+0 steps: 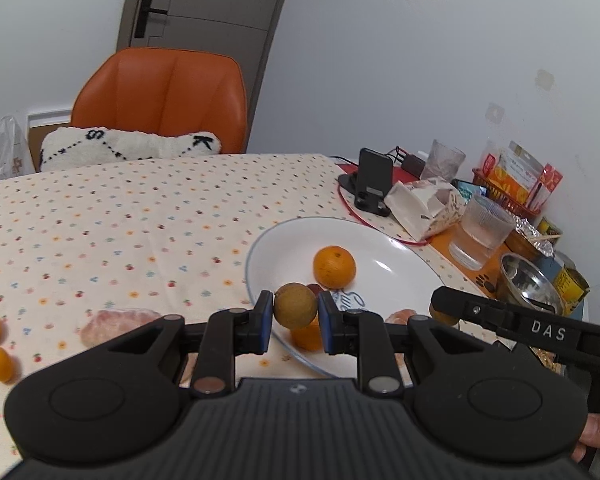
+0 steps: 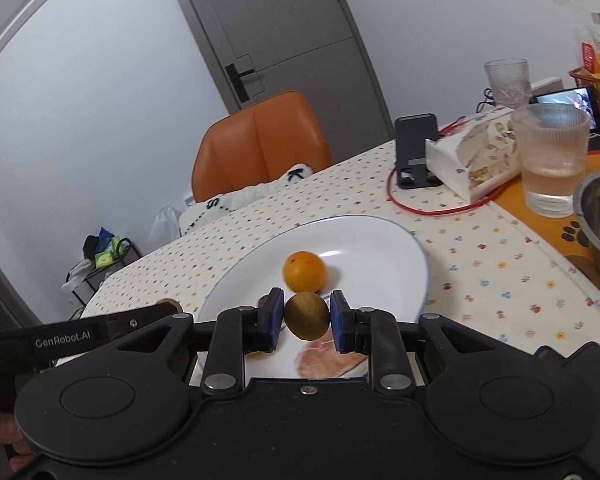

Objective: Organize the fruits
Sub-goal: 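Carry both held kiwis over the white plate, then open both tools to drop the kiwis onto the plate, then move both open tools toward a small orange and the red pomegranate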

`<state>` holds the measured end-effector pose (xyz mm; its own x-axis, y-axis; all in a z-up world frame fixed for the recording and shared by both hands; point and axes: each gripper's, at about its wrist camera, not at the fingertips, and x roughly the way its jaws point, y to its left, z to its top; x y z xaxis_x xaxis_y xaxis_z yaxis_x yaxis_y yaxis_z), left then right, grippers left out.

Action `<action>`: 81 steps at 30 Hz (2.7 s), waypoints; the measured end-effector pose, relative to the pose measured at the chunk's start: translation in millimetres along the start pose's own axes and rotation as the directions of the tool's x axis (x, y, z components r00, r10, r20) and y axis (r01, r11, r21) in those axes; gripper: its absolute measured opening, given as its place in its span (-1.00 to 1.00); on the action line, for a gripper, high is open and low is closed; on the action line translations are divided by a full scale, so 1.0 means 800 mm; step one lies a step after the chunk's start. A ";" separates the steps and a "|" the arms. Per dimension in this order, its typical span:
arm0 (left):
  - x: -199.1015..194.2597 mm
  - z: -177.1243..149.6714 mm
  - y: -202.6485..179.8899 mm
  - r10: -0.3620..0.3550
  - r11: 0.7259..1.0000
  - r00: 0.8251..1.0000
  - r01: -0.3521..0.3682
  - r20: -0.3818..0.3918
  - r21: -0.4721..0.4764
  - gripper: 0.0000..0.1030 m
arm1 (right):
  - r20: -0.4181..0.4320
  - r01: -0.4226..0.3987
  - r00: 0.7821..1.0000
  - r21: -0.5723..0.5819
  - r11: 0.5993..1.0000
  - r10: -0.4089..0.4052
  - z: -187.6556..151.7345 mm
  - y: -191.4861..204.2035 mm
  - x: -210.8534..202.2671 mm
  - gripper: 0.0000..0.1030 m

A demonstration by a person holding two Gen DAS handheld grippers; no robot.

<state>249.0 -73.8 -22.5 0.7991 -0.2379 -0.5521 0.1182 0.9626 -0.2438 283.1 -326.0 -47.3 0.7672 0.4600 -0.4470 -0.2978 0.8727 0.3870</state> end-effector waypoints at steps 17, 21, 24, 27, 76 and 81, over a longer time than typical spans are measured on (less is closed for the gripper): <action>0.047 0.001 -0.057 -0.044 0.997 0.998 0.046 -0.043 0.055 -0.56 | 0.004 0.043 0.999 -0.002 0.999 -0.043 0.006 -0.035 0.007 -0.54; 0.050 0.002 -0.059 -0.040 0.997 0.998 0.042 -0.043 0.058 -0.54 | 0.003 0.043 0.999 -0.005 0.999 -0.043 0.009 -0.037 0.010 -0.54; 0.049 0.003 -0.057 -0.026 0.998 0.999 0.029 -0.047 0.062 -0.50 | 0.003 0.042 0.999 -0.005 0.999 -0.042 0.009 -0.037 0.012 -0.54; 0.046 0.004 -0.051 -0.016 0.998 0.999 0.019 -0.048 0.057 -0.49 | 0.002 0.039 0.999 -0.002 0.999 -0.039 0.009 -0.036 0.014 -0.54; -0.119 -0.015 0.135 0.234 0.961 0.971 -0.223 0.046 -0.164 0.64 | -0.041 -0.125 0.992 -0.116 0.985 0.121 -0.027 0.124 0.016 0.73; -0.128 -0.023 0.150 0.242 0.958 0.969 -0.229 0.055 -0.175 0.64 | -0.066 -0.144 0.989 -0.138 0.980 0.136 -0.036 0.143 0.023 0.73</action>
<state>170.5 63.9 -9.9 0.8353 0.0097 -0.5496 -0.1730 0.9537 -0.2460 246.7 -212.7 -34.8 0.6806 0.5840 -0.4424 -0.4805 0.8116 0.3322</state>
